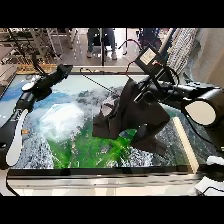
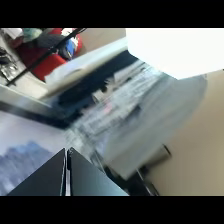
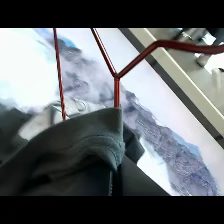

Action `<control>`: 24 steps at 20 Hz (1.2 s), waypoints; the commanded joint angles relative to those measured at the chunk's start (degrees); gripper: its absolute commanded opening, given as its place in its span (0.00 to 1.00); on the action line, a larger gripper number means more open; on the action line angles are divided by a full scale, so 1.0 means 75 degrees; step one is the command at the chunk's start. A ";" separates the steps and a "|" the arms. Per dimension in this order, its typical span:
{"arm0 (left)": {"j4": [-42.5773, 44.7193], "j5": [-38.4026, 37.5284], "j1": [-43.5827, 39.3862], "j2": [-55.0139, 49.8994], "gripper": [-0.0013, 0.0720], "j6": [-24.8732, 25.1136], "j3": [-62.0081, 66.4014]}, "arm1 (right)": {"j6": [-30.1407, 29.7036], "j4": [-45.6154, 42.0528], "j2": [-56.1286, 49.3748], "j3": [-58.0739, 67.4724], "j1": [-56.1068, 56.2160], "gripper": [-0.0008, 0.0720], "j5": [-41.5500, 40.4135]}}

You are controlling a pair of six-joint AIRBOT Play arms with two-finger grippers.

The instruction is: Fold the clothes and pants, and hang the long-sleeved shirts on hangers.

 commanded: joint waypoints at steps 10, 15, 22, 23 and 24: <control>0.2521 -0.3652 -0.0449 -0.0181 0.86 -0.1786 0.0000 | 0.0580 -0.0382 0.0035 0.0006 -0.0131 0.04 -0.0903; 0.1684 -0.4578 -0.1582 -0.0178 0.87 0.0239 0.0000 | 0.0466 -0.0373 0.0035 0.0006 0.0102 0.04 -0.0930; 0.1617 -0.4514 -0.2264 -0.0178 0.90 0.0286 0.0000 | 0.0918 -0.0664 0.0032 0.0006 0.0093 0.04 -0.0930; 0.1547 -0.4438 -0.2291 -0.0178 0.91 0.0286 0.0000 | 0.0927 -0.0662 0.0032 0.0006 0.0093 0.04 -0.0927; 0.1384 -0.4392 -0.2314 -0.0178 0.92 0.0286 0.0003 | 0.0930 -0.0662 0.0032 0.0006 0.0093 0.04 -0.0927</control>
